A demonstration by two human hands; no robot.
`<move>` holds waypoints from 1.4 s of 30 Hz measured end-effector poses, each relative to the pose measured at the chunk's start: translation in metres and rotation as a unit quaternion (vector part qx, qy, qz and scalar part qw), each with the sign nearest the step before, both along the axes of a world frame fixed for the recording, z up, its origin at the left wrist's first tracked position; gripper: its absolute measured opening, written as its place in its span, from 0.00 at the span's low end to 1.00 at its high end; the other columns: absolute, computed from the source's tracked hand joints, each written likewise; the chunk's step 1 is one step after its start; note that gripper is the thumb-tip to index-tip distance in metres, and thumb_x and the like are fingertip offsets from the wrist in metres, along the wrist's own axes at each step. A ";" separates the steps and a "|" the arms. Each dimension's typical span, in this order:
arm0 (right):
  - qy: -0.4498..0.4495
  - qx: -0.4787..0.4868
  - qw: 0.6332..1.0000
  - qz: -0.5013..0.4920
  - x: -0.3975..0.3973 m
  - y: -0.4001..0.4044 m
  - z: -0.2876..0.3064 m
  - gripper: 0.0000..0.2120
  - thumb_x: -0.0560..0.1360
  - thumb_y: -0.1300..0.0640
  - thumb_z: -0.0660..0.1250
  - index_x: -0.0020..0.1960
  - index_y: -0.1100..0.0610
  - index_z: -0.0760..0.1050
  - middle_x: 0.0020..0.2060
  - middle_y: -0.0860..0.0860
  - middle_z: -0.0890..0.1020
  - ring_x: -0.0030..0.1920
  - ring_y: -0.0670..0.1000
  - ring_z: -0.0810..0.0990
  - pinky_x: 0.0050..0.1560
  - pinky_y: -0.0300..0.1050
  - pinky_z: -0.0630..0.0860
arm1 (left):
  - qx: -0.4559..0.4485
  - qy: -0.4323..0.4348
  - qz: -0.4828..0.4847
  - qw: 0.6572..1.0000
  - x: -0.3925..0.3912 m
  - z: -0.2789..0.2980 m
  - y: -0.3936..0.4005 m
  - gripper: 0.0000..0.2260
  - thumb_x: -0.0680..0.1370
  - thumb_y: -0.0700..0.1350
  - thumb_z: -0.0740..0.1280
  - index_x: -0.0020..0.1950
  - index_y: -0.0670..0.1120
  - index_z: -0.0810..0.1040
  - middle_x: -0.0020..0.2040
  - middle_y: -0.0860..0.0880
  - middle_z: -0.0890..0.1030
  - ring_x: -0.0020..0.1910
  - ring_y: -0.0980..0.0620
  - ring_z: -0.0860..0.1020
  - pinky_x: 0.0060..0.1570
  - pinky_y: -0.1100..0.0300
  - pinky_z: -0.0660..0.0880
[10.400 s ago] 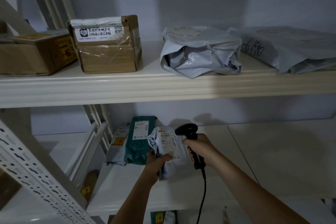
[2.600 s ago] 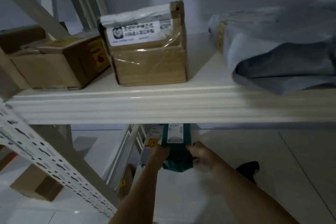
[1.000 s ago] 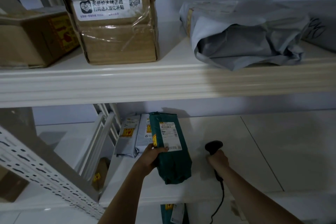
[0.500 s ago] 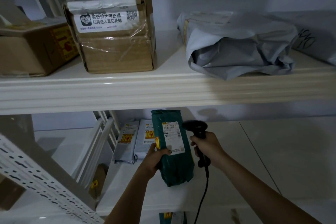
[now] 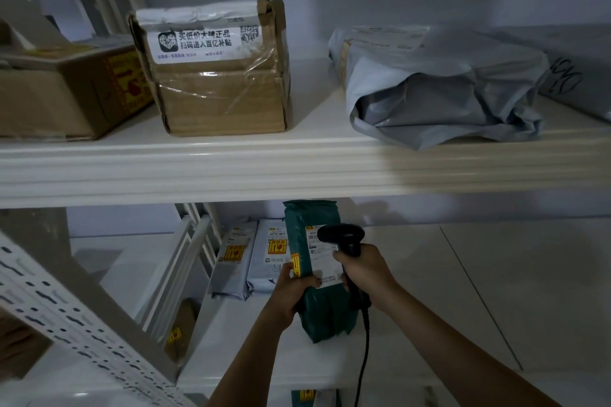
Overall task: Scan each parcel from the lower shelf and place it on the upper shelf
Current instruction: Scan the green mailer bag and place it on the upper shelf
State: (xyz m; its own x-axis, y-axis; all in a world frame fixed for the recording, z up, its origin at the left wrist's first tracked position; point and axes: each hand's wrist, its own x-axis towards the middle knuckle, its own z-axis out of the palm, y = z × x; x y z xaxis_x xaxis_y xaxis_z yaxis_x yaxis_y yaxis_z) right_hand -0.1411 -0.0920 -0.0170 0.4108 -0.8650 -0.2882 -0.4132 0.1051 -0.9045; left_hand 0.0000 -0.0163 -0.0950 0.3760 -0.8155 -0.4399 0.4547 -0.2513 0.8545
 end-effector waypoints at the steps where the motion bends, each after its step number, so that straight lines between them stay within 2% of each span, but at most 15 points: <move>1: 0.001 -0.001 1.000 0.000 0.000 -0.001 -0.001 0.10 0.74 0.55 0.67 0.37 0.60 0.76 0.27 0.57 0.79 0.27 0.54 0.77 0.34 0.47 0.75 | 0.002 -0.001 -0.001 1.000 -0.001 0.000 0.000 0.22 0.71 0.30 0.70 0.58 0.48 0.69 0.60 0.41 0.79 0.57 0.41 0.79 0.53 0.48 0.79; 4: 0.003 0.000 1.000 0.005 -0.003 -0.002 -0.001 0.11 0.75 0.55 0.66 0.37 0.59 0.75 0.26 0.56 0.78 0.26 0.53 0.76 0.33 0.44 0.75 | -0.001 -0.004 0.001 1.000 -0.004 0.002 0.001 0.19 0.73 0.30 0.69 0.55 0.49 0.71 0.56 0.42 0.80 0.53 0.43 0.80 0.47 0.52 0.80; 7: 0.003 0.001 1.000 0.005 -0.004 -0.003 -0.002 0.11 0.76 0.55 0.66 0.38 0.60 0.76 0.25 0.55 0.78 0.25 0.53 0.76 0.33 0.43 0.74 | -0.005 0.007 0.009 1.000 -0.005 0.003 0.001 0.18 0.74 0.29 0.68 0.55 0.48 0.72 0.52 0.44 0.82 0.51 0.43 0.81 0.45 0.52 0.80; 11: -0.005 0.004 1.000 0.001 -0.003 -0.002 -0.003 0.10 0.74 0.56 0.67 0.38 0.60 0.76 0.25 0.56 0.78 0.26 0.54 0.76 0.33 0.45 0.74 | -0.001 0.016 0.014 1.000 -0.005 0.002 0.000 0.19 0.73 0.29 0.68 0.56 0.49 0.71 0.54 0.43 0.81 0.53 0.43 0.80 0.46 0.51 0.79; 14: -0.005 0.008 1.000 0.001 -0.004 -0.002 -0.004 0.09 0.74 0.56 0.67 0.38 0.60 0.77 0.25 0.56 0.79 0.26 0.54 0.76 0.32 0.44 0.74 | -0.004 0.023 0.011 1.000 -0.003 -0.001 -0.002 0.22 0.72 0.29 0.70 0.61 0.47 0.70 0.57 0.42 0.81 0.56 0.41 0.80 0.50 0.48 0.79; 18: -0.003 0.002 1.000 0.009 -0.008 -0.005 -0.006 0.08 0.74 0.57 0.66 0.39 0.60 0.77 0.25 0.55 0.78 0.26 0.54 0.77 0.33 0.44 0.74 | -0.010 0.025 0.010 1.000 -0.003 -0.001 -0.002 0.21 0.72 0.30 0.70 0.59 0.48 0.71 0.57 0.43 0.81 0.56 0.41 0.79 0.52 0.47 0.79; 20: 0.008 -0.007 1.000 0.006 -0.010 -0.010 -0.009 0.07 0.74 0.57 0.67 0.40 0.60 0.77 0.26 0.54 0.79 0.27 0.53 0.77 0.33 0.42 0.74 | -0.005 0.024 0.008 1.000 -0.001 -0.003 -0.002 0.23 0.72 0.31 0.71 0.62 0.48 0.70 0.58 0.43 0.80 0.57 0.41 0.79 0.52 0.48 0.79; 24: 0.052 -0.006 0.999 -0.011 -0.021 -0.033 -0.035 0.10 0.75 0.54 0.67 0.50 0.61 0.76 0.37 0.56 0.80 0.35 0.53 0.78 0.37 0.43 0.74 | 0.012 0.025 0.033 0.999 0.006 -0.004 0.000 0.26 0.71 0.32 0.72 0.65 0.46 0.68 0.60 0.41 0.79 0.59 0.39 0.77 0.56 0.44 0.78; 28: 0.165 0.009 0.986 -0.003 -0.039 -0.052 -0.071 0.18 0.75 0.52 0.66 0.60 0.62 0.72 0.52 0.59 0.78 0.46 0.55 0.78 0.34 0.41 0.70 | 0.023 0.024 0.051 0.998 0.012 -0.005 0.003 0.26 0.72 0.33 0.72 0.65 0.45 0.67 0.60 0.40 0.78 0.59 0.39 0.77 0.53 0.44 0.79; 32: 0.235 0.009 0.972 0.028 -0.051 -0.055 -0.099 0.19 0.76 0.56 0.70 0.63 0.63 0.72 0.57 0.60 0.78 0.55 0.57 0.79 0.48 0.44 0.76 | 0.031 0.027 0.054 0.998 0.010 -0.007 0.005 0.26 0.72 0.34 0.73 0.67 0.45 0.67 0.60 0.40 0.78 0.59 0.38 0.78 0.55 0.44 0.78; 36: 0.293 -0.017 0.953 0.073 -0.052 -0.053 -0.118 0.20 0.76 0.53 0.71 0.62 0.62 0.73 0.58 0.58 0.80 0.57 0.55 0.80 0.47 0.40 0.74 | 0.038 0.032 0.051 0.997 0.002 -0.007 0.005 0.28 0.72 0.38 0.74 0.69 0.45 0.67 0.61 0.41 0.78 0.58 0.39 0.78 0.53 0.45 0.79; 38: 0.312 -0.010 0.946 0.090 -0.053 -0.052 -0.127 0.23 0.78 0.52 0.68 0.68 0.63 0.70 0.62 0.58 0.78 0.61 0.55 0.78 0.52 0.40 0.73 | 0.041 0.032 0.048 0.997 -0.001 -0.006 0.005 0.29 0.72 0.40 0.75 0.70 0.45 0.68 0.62 0.41 0.79 0.58 0.39 0.79 0.54 0.45 0.80; 40: 0.310 0.000 0.945 0.104 -0.055 -0.052 -0.137 0.30 0.78 0.51 0.67 0.74 0.63 0.62 0.67 0.59 0.75 0.65 0.56 0.76 0.59 0.41 0.72 | 0.042 0.027 0.043 0.998 -0.003 -0.003 0.007 0.34 0.68 0.44 0.78 0.71 0.45 0.68 0.62 0.41 0.79 0.59 0.39 0.80 0.55 0.44 0.80; 42: 0.314 0.004 0.943 0.114 -0.056 -0.054 -0.139 0.34 0.78 0.49 0.67 0.77 0.63 0.58 0.68 0.59 0.74 0.66 0.56 0.75 0.61 0.43 0.72 | 0.036 0.019 0.048 0.998 -0.006 0.000 0.007 0.37 0.64 0.47 0.79 0.70 0.45 0.69 0.62 0.40 0.80 0.59 0.39 0.80 0.56 0.44 0.80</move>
State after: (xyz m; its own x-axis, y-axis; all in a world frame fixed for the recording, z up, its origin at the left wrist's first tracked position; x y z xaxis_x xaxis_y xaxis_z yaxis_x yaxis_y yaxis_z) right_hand -0.1974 -0.1459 -0.1561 0.3322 -0.7716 -0.5424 -0.8794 -0.0455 -0.4739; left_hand -0.0056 -0.0089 -0.0951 0.4318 -0.7424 -0.5123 0.5116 -0.2662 0.8169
